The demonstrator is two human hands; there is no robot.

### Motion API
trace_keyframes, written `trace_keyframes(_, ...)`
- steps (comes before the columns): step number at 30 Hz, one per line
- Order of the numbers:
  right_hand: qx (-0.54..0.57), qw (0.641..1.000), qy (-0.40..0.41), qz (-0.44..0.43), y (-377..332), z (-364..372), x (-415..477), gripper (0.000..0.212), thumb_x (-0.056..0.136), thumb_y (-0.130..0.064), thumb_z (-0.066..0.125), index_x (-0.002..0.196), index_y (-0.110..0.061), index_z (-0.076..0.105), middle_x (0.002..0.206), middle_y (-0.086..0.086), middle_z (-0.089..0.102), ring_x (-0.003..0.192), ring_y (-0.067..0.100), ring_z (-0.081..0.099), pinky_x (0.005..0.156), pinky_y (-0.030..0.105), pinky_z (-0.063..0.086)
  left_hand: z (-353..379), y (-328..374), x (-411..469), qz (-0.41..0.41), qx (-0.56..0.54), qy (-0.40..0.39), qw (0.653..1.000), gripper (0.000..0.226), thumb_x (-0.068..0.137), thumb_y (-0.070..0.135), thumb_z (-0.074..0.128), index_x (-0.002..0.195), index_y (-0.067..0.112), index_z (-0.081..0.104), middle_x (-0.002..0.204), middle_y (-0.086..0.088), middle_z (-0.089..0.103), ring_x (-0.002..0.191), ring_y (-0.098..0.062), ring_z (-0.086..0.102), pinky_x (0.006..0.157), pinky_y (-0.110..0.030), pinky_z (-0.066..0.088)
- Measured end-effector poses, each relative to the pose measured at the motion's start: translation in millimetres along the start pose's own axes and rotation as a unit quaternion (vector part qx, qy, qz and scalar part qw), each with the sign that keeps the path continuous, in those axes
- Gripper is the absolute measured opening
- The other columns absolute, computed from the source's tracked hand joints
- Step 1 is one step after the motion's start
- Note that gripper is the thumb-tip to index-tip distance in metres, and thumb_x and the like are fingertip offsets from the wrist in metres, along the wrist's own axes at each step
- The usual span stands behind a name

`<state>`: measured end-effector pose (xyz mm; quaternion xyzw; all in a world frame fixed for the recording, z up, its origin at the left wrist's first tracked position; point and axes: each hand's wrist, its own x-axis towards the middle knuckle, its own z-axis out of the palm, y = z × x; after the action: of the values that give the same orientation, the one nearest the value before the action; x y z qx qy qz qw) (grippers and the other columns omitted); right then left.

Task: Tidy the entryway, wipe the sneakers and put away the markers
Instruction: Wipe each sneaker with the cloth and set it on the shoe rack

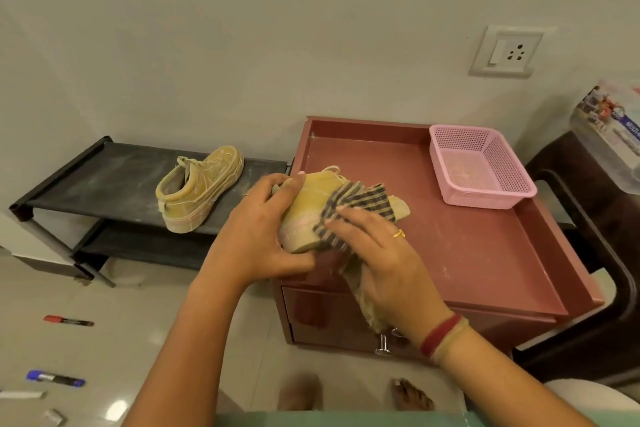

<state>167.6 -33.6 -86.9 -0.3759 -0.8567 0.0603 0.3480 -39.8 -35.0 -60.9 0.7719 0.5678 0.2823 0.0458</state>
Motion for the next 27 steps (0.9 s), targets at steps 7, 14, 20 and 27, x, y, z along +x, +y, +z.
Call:
trace_keyframes(7,-0.003,1.000,0.016,-0.022,-28,3,-8,0.044,0.085,-0.002,0.038,0.123,-0.019,0.053,0.131,0.004,0.052,0.126,0.024,0.042,0.109,0.035,0.033,2,3,1,0.031,0.002,0.008,0.999,0.102,0.054,0.061,0.061,0.142,0.013,0.042,0.128,-0.010,0.045,0.110,-0.020,0.047,0.079,-0.030,0.046)
trace_keyframes(14,0.036,0.995,0.037,0.087,-14,-3,6,0.051,0.079,-0.004,0.034,0.122,-0.018,0.057,0.128,0.003,0.054,0.123,0.022,0.045,0.103,0.044,0.040,2,5,3,0.028,0.010,0.016,0.999,0.102,0.055,0.063,0.062,0.142,0.014,0.042,0.128,-0.010,0.046,0.111,-0.021,0.048,0.081,-0.035,0.048)
trace_keyframes(20,0.055,0.996,0.016,0.066,-8,-2,6,0.051,0.080,-0.007,0.036,0.125,-0.026,0.051,0.134,0.001,0.048,0.128,0.022,0.040,0.102,0.051,0.037,6,9,2,0.016,0.006,0.019,1.000,0.101,0.056,0.062,0.061,0.141,0.012,0.044,0.127,-0.012,0.047,0.108,-0.024,0.050,0.082,-0.034,0.047)
trace_keyframes(27,0.062,0.997,-0.045,0.021,0,3,-7,0.067,0.075,-0.003,0.035,0.131,-0.039,0.043,0.146,-0.013,0.037,0.141,0.012,0.021,0.115,0.049,0.015,5,6,2,0.012,0.010,0.011,1.000,0.099,0.057,0.062,0.060,0.140,0.012,0.045,0.126,-0.013,0.048,0.109,-0.026,0.051,0.081,-0.035,0.048)
